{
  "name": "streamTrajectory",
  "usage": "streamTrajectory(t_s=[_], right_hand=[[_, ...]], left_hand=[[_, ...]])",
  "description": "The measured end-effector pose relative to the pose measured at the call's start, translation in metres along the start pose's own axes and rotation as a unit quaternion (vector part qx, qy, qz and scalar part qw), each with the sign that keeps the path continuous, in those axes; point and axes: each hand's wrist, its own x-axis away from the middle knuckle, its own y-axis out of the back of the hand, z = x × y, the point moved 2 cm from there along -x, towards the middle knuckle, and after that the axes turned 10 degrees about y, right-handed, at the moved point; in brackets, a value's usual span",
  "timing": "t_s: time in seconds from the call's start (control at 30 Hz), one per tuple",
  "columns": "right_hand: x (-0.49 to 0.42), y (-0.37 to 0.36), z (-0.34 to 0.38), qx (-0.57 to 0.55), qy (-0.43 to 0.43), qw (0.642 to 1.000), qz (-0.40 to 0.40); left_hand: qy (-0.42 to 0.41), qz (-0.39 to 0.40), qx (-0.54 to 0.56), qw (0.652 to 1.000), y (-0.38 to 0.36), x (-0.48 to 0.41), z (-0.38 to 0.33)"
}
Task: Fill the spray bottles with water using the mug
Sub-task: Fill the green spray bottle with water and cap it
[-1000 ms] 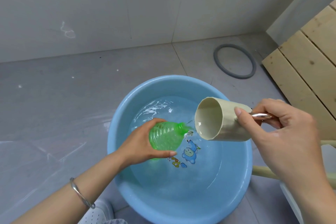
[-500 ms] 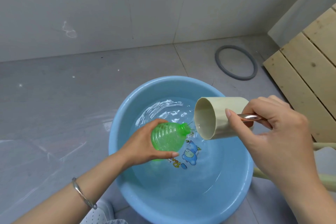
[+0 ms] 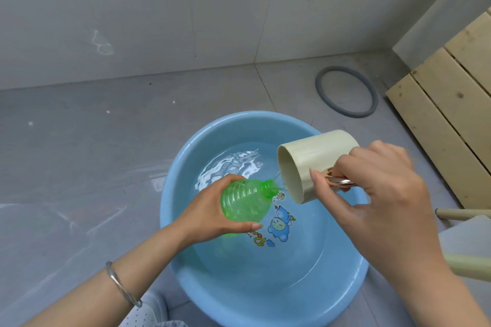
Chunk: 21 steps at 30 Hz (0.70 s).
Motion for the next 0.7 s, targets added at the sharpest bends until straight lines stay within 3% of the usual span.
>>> streamTrajectory(t_s=[0.27, 0.37, 0.5, 0.57, 0.7], right_hand=[[0.006, -0.010, -0.003, -0.014, 0.004, 1.000, 0.010], [0.014, -0.017, -0.018, -0.079, -0.123, 0.989, 0.014], [0.039, -0.038, -0.049, -0.259, -0.352, 0.899, -0.004], [0.056, -0.055, -0.060, -0.259, -0.390, 0.883, 0.039], [0.087, -0.087, -0.066, -0.165, -0.366, 0.904, 0.145]], left_hand=[[0.001, -0.005, 0.004, 1.000, 0.000, 0.000, 0.002], [0.005, -0.007, 0.012, 1.000, 0.001, 0.000, 0.003], [0.014, -0.008, 0.029, 0.999, 0.001, -0.001, 0.009], [0.018, -0.011, 0.035, 0.999, 0.001, -0.001, 0.012], [0.024, -0.017, 0.043, 0.999, 0.001, -0.003, 0.014]])
